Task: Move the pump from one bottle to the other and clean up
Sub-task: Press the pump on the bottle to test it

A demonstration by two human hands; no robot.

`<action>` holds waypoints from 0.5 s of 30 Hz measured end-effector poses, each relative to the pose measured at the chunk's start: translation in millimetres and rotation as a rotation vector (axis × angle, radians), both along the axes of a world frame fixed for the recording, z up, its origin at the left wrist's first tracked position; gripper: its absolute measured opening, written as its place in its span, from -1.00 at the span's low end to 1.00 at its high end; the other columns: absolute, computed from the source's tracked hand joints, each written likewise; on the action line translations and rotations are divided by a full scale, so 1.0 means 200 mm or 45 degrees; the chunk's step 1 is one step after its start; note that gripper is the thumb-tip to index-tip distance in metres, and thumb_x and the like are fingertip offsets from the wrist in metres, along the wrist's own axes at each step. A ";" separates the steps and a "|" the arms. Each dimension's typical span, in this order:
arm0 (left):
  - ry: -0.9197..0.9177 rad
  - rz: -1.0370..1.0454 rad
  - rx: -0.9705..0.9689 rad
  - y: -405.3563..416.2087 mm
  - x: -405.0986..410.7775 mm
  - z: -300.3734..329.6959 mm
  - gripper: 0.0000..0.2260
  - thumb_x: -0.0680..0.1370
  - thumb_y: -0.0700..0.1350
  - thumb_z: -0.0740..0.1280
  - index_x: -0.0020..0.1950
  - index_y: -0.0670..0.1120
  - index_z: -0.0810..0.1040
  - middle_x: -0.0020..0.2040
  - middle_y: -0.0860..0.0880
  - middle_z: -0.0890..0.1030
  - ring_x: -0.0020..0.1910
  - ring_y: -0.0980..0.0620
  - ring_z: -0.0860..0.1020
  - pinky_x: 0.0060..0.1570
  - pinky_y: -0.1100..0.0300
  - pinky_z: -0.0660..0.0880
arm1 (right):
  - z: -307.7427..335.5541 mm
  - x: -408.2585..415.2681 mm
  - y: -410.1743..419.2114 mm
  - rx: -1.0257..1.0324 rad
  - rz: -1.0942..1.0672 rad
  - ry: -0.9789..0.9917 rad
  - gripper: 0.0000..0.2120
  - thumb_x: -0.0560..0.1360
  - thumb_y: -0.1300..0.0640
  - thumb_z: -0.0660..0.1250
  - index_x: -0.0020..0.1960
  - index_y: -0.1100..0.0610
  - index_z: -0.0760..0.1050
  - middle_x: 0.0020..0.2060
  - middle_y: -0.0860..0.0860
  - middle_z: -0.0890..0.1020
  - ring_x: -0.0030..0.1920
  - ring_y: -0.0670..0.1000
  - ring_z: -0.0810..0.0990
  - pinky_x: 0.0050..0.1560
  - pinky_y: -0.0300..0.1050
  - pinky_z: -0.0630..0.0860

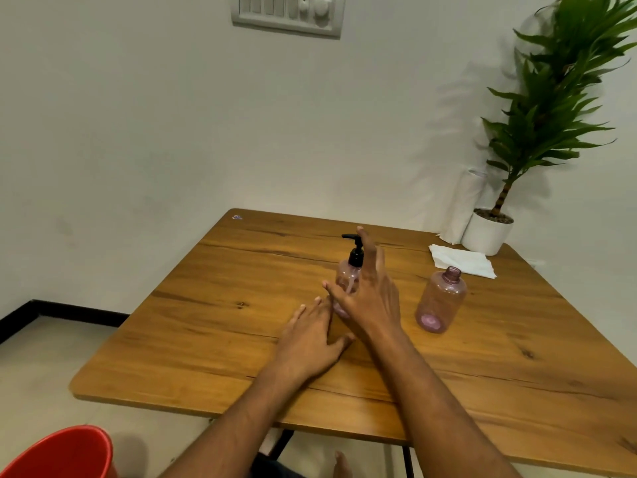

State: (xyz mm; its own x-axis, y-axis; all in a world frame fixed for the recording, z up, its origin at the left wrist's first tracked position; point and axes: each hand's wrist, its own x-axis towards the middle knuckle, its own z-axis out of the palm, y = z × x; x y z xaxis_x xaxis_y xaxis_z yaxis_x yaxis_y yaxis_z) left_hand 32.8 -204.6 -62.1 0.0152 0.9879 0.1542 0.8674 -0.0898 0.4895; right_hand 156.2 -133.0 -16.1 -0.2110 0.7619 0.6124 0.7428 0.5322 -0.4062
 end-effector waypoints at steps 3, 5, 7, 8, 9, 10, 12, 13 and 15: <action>0.246 -0.112 -0.122 -0.10 -0.13 0.01 -0.32 0.65 0.36 -0.02 0.70 0.12 -0.10 0.72 0.07 -0.10 0.68 0.13 -0.15 0.60 0.11 -0.20 | -0.02 0.00 0.00 0.006 -0.054 -0.010 0.12 0.41 -0.17 0.56 0.66 -0.19 -0.17 0.29 0.09 0.56 -0.24 -0.06 0.50 -0.39 -0.28 0.35; 0.315 -0.114 -0.105 -0.18 -0.16 0.01 -0.33 0.66 0.36 -0.10 0.70 0.09 -0.13 0.71 0.07 -0.14 0.67 0.14 -0.20 0.60 0.13 -0.24 | -0.03 -0.01 -0.01 0.003 -0.092 0.005 0.08 0.42 -0.15 0.55 0.65 -0.19 -0.15 0.24 0.08 0.59 -0.24 -0.06 0.49 -0.40 -0.28 0.31; 0.358 -0.077 -0.093 -0.24 -0.15 0.00 -0.33 0.67 0.35 -0.14 0.70 0.07 -0.14 0.71 0.07 -0.14 0.67 0.14 -0.21 0.63 0.12 -0.24 | -0.03 -0.04 -0.01 0.000 -0.125 0.030 0.06 0.43 -0.11 0.56 0.64 -0.19 -0.12 0.21 0.08 0.58 -0.23 -0.05 0.49 -0.40 -0.31 0.26; 0.370 -0.064 -0.084 -0.26 -0.14 0.00 -0.33 0.67 0.34 -0.15 0.70 0.06 -0.14 0.71 0.07 -0.14 0.67 0.14 -0.21 0.64 0.11 -0.23 | -0.03 -0.05 -0.01 -0.002 -0.133 0.039 0.06 0.43 -0.10 0.57 0.64 -0.18 -0.12 0.19 0.09 0.58 -0.23 -0.04 0.49 -0.40 -0.31 0.26; 0.373 -0.054 -0.071 -0.26 -0.13 0.00 -0.33 0.67 0.34 -0.15 0.70 0.05 -0.14 0.71 0.07 -0.14 0.67 0.14 -0.21 0.64 0.11 -0.23 | -0.03 -0.05 -0.01 -0.003 -0.139 0.043 0.07 0.43 -0.09 0.57 0.64 -0.18 -0.12 0.18 0.10 0.58 -0.22 -0.04 0.49 -0.40 -0.30 0.28; 0.376 -0.049 -0.061 -0.27 -0.13 -0.01 -0.33 0.67 0.34 -0.16 0.70 0.05 -0.14 0.71 0.07 -0.14 0.67 0.14 -0.20 0.63 0.11 -0.23 | -0.04 -0.05 -0.01 -0.003 -0.142 0.041 0.07 0.43 -0.09 0.57 0.64 -0.18 -0.13 0.18 0.10 0.57 -0.22 -0.04 0.50 -0.39 -0.29 0.30; 0.376 -0.048 -0.053 -0.26 -0.13 -0.01 -0.33 0.67 0.34 -0.16 0.70 0.05 -0.13 0.72 0.07 -0.13 0.67 0.14 -0.20 0.64 0.10 -0.22 | -0.03 -0.05 -0.01 -0.002 -0.142 0.033 0.06 0.44 -0.09 0.56 0.64 -0.18 -0.13 0.17 0.10 0.56 -0.22 -0.04 0.51 -0.39 -0.26 0.34; 0.374 -0.052 -0.053 -0.25 -0.13 -0.01 -0.33 0.67 0.34 -0.16 0.70 0.05 -0.13 0.72 0.07 -0.13 0.67 0.14 -0.20 0.65 0.09 -0.21 | -0.03 -0.05 -0.01 -0.001 -0.142 0.032 0.06 0.44 -0.09 0.56 0.64 -0.17 -0.13 0.17 0.11 0.56 -0.21 -0.04 0.51 -0.38 -0.26 0.34; 0.380 -0.055 -0.063 -0.26 -0.13 -0.01 -0.33 0.67 0.34 -0.15 0.70 0.05 -0.14 0.71 0.07 -0.13 0.67 0.14 -0.20 0.66 0.08 -0.19 | -0.03 -0.05 -0.01 -0.003 -0.139 0.035 0.03 0.45 -0.08 0.56 0.64 -0.17 -0.10 0.17 0.10 0.55 -0.21 -0.04 0.50 -0.39 -0.31 0.29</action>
State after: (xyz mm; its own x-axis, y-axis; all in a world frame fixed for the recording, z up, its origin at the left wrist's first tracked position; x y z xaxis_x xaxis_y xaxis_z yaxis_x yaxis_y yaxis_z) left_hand 6.4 -256.6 -64.3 0.0950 0.9916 0.0881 0.9694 -0.1122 0.2183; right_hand 146.3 -135.3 -22.4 -0.1096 0.7810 0.6149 0.7847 0.4477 -0.4288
